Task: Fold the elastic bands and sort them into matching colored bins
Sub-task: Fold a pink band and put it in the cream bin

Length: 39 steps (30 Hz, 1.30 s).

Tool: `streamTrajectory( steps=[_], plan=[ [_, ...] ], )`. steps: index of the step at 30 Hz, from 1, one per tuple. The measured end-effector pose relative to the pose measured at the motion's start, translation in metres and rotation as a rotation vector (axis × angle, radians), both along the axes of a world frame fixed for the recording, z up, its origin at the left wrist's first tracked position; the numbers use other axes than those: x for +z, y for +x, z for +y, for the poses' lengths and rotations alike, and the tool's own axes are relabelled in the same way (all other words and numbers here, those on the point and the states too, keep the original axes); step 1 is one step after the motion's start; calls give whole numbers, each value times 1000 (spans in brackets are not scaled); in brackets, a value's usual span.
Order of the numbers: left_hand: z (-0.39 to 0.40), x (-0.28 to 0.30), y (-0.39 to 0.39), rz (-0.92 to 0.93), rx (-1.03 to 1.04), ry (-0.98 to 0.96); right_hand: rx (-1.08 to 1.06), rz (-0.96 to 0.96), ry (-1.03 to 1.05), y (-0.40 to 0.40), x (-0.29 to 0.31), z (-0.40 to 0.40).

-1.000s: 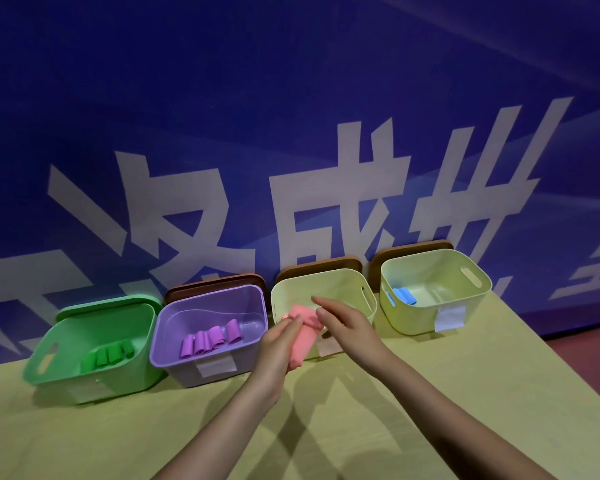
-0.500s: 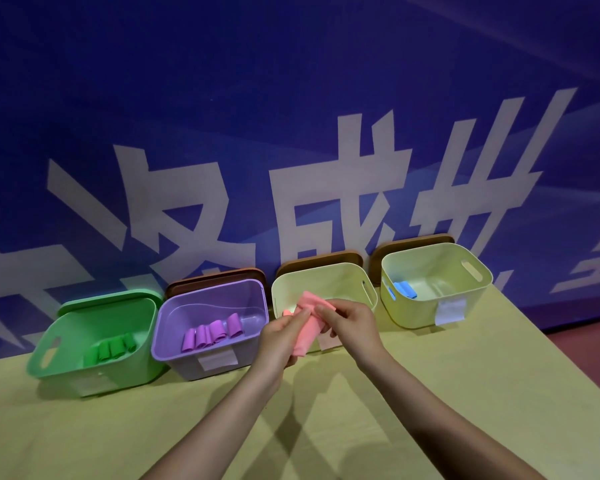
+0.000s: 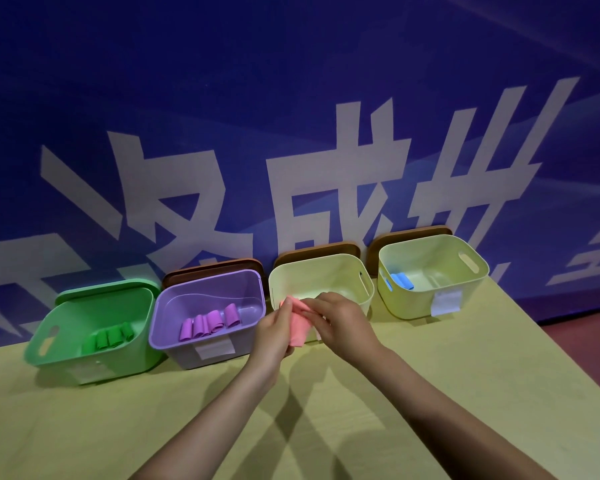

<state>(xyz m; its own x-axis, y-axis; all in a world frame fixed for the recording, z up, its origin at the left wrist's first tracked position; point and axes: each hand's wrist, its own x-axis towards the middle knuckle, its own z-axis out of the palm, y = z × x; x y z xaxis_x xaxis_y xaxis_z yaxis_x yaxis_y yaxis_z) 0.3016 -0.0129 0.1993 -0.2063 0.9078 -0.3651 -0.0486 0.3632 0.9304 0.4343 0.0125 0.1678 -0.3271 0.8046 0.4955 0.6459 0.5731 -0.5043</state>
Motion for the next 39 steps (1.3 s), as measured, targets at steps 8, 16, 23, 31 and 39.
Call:
streamTrajectory(
  steps=[8,16,23,31,39],
  plan=[
    [2,-8,0,-26,-76,45,184,35,-211,14,7,2],
    [3,-3,-3,-17,-158,120,72,643,-811,9,22,-3],
    [2,-9,-7,-195,-125,36,-97,658,-774,-1,20,-1],
    [-1,-9,-3,-252,-55,14,-196,653,-736,-8,15,-1],
    [-3,-16,-5,-156,-16,41,-254,589,-609,-4,17,0]
  ],
)
